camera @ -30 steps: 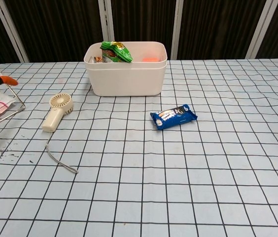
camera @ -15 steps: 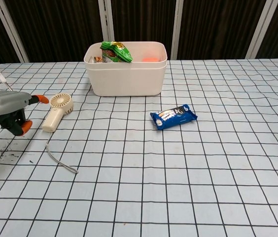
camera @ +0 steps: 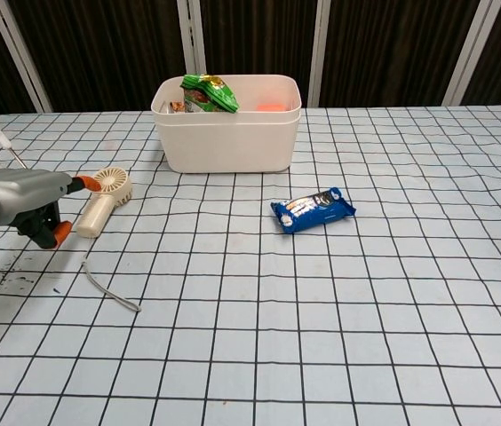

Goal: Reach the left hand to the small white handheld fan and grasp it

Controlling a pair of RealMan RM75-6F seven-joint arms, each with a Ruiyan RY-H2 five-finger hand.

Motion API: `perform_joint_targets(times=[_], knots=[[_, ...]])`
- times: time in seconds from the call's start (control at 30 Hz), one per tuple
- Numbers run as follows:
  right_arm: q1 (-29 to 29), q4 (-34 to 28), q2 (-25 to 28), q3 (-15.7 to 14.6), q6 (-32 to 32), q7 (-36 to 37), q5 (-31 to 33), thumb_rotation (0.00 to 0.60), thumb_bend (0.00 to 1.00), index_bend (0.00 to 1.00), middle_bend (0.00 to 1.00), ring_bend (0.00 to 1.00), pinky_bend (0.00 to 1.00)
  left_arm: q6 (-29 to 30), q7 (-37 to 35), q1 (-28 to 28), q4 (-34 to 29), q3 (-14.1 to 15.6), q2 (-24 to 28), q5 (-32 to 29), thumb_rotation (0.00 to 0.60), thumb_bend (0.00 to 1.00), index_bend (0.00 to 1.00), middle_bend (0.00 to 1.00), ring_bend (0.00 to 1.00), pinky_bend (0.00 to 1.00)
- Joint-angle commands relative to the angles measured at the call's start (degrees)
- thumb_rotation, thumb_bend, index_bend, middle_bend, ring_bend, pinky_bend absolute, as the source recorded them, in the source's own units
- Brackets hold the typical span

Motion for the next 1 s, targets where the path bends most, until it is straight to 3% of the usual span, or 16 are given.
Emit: perform_joint_targets(times=[0.03, 1.0], knots=[[0.00, -0.02, 0.04, 0.01, -0.01, 0.10, 0.04, 0.600, 0.29, 0.00, 0.00, 0.00, 0.06, 0.01, -0.03, -0.31, 0.29, 0.05, -0.57, -0.25, 0.600, 0.81, 0.00, 0.90, 0.76, 0.91], [-0.04, 0.03, 0.06, 0.03, 0.39, 0.37, -0.11, 0.600, 0.29, 0.00, 0.00, 0.00, 0.06, 1.46, 1.19, -1.71, 0.85, 1.95, -1.45, -2.05, 0.600, 0.82, 0.00, 0.90, 0.76, 0.91]])
